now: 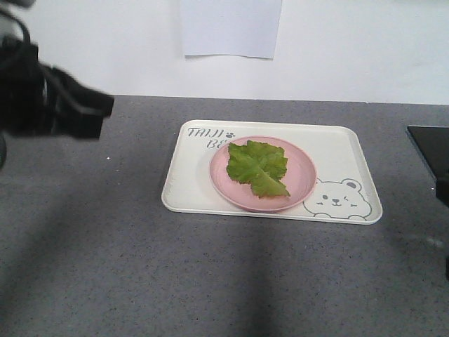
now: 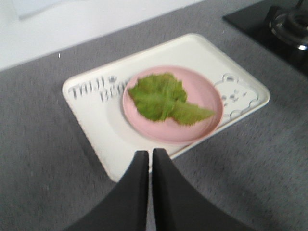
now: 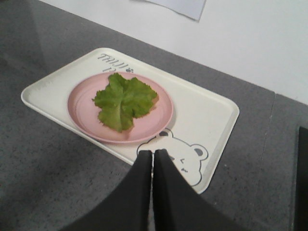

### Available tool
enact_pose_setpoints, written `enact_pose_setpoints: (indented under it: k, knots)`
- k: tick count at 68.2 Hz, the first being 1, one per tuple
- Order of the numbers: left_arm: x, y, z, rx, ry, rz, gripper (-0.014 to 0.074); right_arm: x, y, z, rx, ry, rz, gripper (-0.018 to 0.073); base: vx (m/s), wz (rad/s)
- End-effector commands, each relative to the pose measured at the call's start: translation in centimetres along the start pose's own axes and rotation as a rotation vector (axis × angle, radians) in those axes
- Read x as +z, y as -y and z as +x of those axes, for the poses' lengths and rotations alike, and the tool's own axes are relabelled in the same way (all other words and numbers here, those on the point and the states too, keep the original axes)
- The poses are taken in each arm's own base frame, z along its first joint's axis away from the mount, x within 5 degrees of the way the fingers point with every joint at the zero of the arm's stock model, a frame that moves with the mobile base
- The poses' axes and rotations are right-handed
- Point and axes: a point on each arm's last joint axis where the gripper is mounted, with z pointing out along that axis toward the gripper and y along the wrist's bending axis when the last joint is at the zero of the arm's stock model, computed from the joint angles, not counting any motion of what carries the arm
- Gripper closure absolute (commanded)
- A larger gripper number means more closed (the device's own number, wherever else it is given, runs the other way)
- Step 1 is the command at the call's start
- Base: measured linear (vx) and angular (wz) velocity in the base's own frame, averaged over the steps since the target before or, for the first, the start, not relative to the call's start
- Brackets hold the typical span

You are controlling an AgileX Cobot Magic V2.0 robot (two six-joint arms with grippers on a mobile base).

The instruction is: Transfer vegetables to tray and serve

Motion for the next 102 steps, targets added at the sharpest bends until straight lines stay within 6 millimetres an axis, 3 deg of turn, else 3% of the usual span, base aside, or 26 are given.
enact_pose_setpoints:
  k: [1, 5, 12, 21, 81, 94, 102]
  knots:
    - [-1.0, -0.1, 2.1, -0.024, 0.171, -0.047, 0.0603, -0.6, -0.2, 0.9, 0.016, 0.079, 0.060, 0.0562, 0.00, 0.00]
    - [-0.2, -0.4, 5.3, -0.061, 0.169, -0.072, 0.0603, -0.8, -0.5, 1.7, 0.016, 0.087, 0.073, 0.0562, 0.00, 0.00]
    - [0.5, -0.7, 9.2, -0.113, 0.169, -0.100, 0.0603, -0.9, -0.7, 2.4, 0.016, 0.082, 0.071, 0.0562, 0.00, 0.00]
    - [1.0, -0.8, 12.0, -0.141, 0.133, -0.110, 0.0603, -0.9, -0.8, 2.5, 0.015, 0.079, 0.066, 0.0562, 0.00, 0.00]
    - [1.1, -0.9, 12.3, -0.106, 0.120, -0.122, 0.0602, -0.9, -0.8, 2.5, 0.019, 0.081, 0.064, 0.0562, 0.00, 0.00]
    - [-0.4, -1.5, 12.2, 0.008, 0.302, -0.223, 0.0602, -0.9, -0.8, 2.4, 0.021, 0.082, 0.062, 0.0562, 0.00, 0.00]
    - [-1.5, -1.8, 14.3, 0.017, 0.475, -0.295, 0.0602, -0.9, -0.8, 2.4, 0.021, 0.082, 0.063, 0.0562, 0.00, 0.00]
